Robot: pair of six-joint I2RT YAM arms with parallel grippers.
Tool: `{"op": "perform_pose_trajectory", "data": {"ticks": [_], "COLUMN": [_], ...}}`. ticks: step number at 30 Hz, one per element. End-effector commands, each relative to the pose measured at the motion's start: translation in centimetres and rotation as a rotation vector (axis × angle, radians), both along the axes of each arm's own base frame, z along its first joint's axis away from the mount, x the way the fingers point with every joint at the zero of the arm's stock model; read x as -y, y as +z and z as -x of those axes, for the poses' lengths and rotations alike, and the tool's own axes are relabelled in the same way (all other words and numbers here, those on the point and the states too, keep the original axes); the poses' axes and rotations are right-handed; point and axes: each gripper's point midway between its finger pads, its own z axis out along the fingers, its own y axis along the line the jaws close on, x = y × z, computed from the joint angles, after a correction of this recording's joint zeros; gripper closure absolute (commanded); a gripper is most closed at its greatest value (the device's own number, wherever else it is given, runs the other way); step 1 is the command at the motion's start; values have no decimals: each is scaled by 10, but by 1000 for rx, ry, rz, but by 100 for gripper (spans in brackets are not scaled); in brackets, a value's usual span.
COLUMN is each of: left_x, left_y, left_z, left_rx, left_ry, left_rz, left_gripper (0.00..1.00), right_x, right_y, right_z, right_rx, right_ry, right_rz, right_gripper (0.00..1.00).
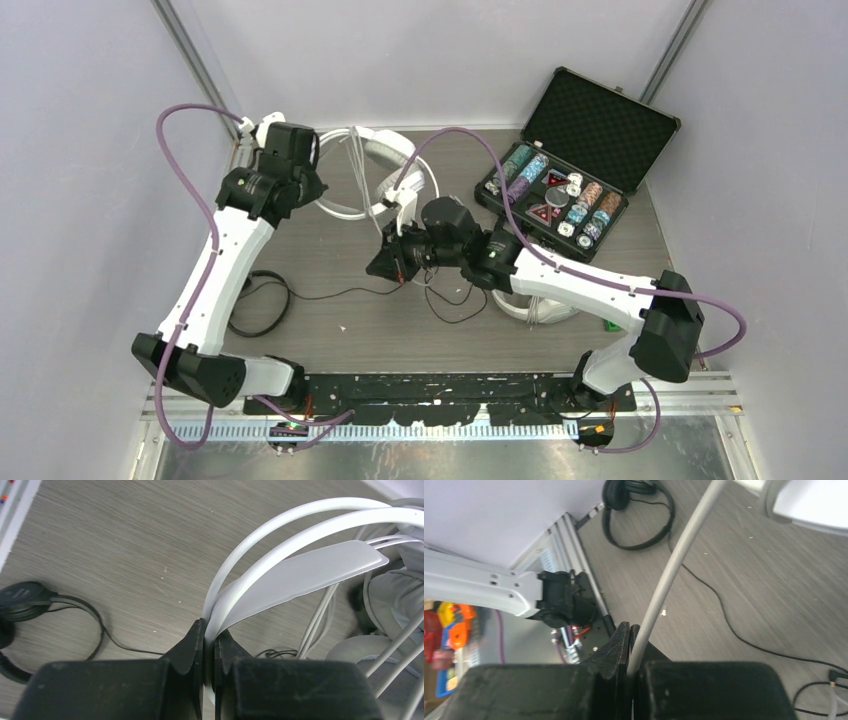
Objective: Wrap the headphones
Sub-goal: Wrap the headphones cable around the headphones.
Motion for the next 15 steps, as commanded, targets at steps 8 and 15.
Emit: {"op": "perform_pose_trajectory", "data": {"ticks": [8, 15], "left_x": [15, 13], "left_y": [90, 97], "left_z": [1, 11], "left_rx": [273, 274], "left_ry": [59, 63], "left_rz": [291, 304], "left_gripper": [100, 100], "right_x": [6, 19], "right_y": [-2, -20], "right_z": [-26, -30], "right_rx": [335, 451], "right_ry": [-95, -128], "right_rz": [-27, -66], "right_gripper": [92, 100]}}
